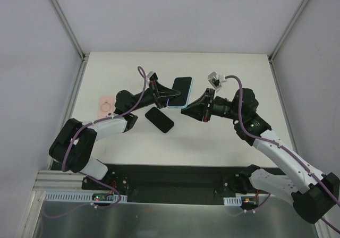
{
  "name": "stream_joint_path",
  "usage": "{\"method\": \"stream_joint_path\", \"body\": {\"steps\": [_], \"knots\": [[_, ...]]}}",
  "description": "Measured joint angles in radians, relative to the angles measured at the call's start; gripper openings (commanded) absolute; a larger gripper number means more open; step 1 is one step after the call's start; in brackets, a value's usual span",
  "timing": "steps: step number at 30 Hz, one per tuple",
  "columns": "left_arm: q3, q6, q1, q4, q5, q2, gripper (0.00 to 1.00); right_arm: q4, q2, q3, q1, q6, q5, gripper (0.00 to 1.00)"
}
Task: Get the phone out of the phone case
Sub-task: Remove the phone case from the phone.
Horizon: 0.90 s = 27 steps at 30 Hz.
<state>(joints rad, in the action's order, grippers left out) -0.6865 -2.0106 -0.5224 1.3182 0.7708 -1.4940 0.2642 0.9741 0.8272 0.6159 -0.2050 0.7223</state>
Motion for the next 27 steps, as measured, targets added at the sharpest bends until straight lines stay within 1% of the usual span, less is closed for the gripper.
{"method": "stream_joint_path", "body": {"steps": [6,7,8,9,10,11,12,14,15,18,22,25,27], "knots": [[0.016,-0.018,0.0,-0.025,-0.022,0.034,0.0,0.032,0.019,0.01,-0.005,0.003,0.026,0.01],[0.016,-0.018,0.0,-0.026,-0.023,0.036,0.0,0.032,0.019,0.011,-0.005,-0.001,0.025,0.05],[0.016,-0.018,0.0,-0.026,-0.024,0.036,0.0,0.025,0.019,0.013,-0.006,-0.007,0.022,0.12],[0.016,-0.017,0.001,-0.03,-0.024,0.036,0.0,0.002,0.019,0.021,-0.007,-0.011,0.015,0.31],[0.016,-0.012,0.002,-0.035,-0.024,0.036,0.0,-0.032,0.019,0.034,-0.008,-0.016,0.003,0.44],[0.015,-0.005,0.006,-0.043,-0.021,0.037,0.0,-0.08,0.019,0.05,-0.01,-0.023,-0.019,0.52],[0.014,0.01,0.009,-0.051,-0.016,0.041,0.0,-0.126,0.019,0.063,-0.013,-0.029,-0.043,0.63],[0.01,0.065,0.021,-0.085,-0.002,0.051,0.0,-0.166,0.012,0.07,-0.018,-0.07,-0.08,0.75],[0.01,0.1,0.023,-0.111,0.011,0.058,0.0,-0.17,0.001,0.064,-0.019,-0.095,-0.109,0.82],[0.01,0.2,0.027,-0.188,0.036,0.076,0.0,-0.124,-0.084,-0.017,-0.024,-0.195,-0.181,0.86],[0.01,0.285,0.027,-0.256,0.035,0.089,0.0,-0.07,-0.189,-0.122,-0.022,-0.342,-0.284,0.85],[0.01,0.328,0.027,-0.293,0.032,0.102,0.0,-0.032,-0.192,-0.153,-0.014,-0.418,-0.34,0.81],[0.01,0.356,0.027,-0.326,0.028,0.119,0.0,-0.013,-0.172,-0.168,0.002,-0.462,-0.37,0.75]]}}
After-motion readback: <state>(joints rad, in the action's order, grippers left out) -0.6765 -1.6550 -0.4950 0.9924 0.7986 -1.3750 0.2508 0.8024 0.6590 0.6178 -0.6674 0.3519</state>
